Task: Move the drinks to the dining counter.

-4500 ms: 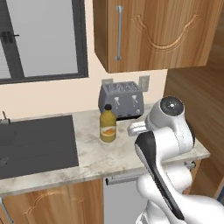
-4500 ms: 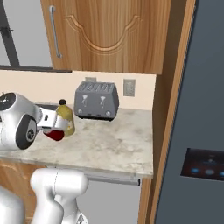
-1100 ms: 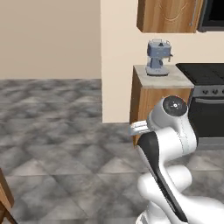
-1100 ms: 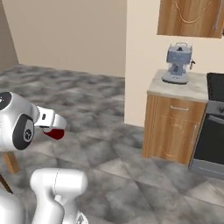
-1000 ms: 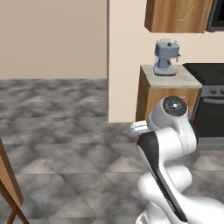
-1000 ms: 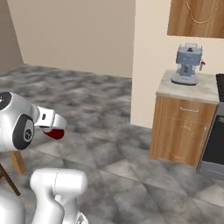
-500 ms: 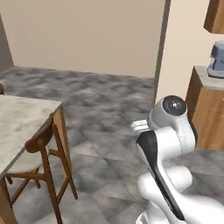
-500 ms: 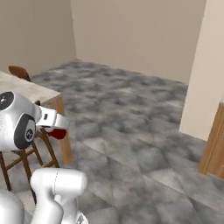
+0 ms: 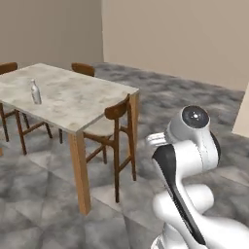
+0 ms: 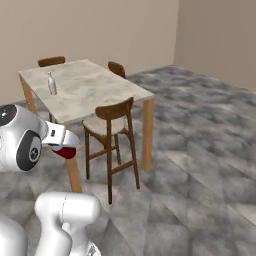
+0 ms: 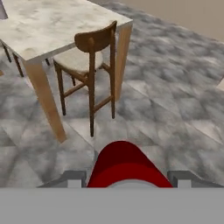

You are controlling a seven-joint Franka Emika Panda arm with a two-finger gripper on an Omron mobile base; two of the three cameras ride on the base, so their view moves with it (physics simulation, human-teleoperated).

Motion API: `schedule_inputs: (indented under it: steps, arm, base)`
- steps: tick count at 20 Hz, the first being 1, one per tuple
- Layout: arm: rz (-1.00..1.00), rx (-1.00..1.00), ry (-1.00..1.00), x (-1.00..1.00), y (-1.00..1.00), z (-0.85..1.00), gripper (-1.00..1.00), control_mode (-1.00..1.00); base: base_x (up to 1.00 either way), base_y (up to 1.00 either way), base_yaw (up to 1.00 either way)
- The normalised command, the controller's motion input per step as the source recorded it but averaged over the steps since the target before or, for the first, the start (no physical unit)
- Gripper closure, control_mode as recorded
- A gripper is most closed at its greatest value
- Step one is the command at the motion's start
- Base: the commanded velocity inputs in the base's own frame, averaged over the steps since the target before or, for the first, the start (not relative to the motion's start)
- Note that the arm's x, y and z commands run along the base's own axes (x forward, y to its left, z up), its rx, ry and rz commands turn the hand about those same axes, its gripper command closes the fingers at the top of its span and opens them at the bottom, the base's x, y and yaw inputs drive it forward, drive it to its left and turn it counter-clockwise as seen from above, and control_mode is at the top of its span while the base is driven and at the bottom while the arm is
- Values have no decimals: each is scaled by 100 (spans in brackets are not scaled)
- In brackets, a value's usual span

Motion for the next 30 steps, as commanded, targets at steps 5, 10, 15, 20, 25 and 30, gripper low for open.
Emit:
schedule_inputs:
  steps: [5,10,15,20,25,30]
  arm:
    - [0,0,0,0,0,0,100,100]
    - [0,0,0,0,0,0,100,100]
    - [0,0,0,0,0,0,100,100]
    - [0,0,0,0,0,0,100,100]
    - [0,0,0,0,0,0,100,100]
    - [0,0,0,0,0,0,100,100]
  base:
    - [-67,51,62]
    - [-15,55,61]
    - [48,15,55]
    - [97,0,40]
    - [100,-32,17]
    - [100,-31,1]
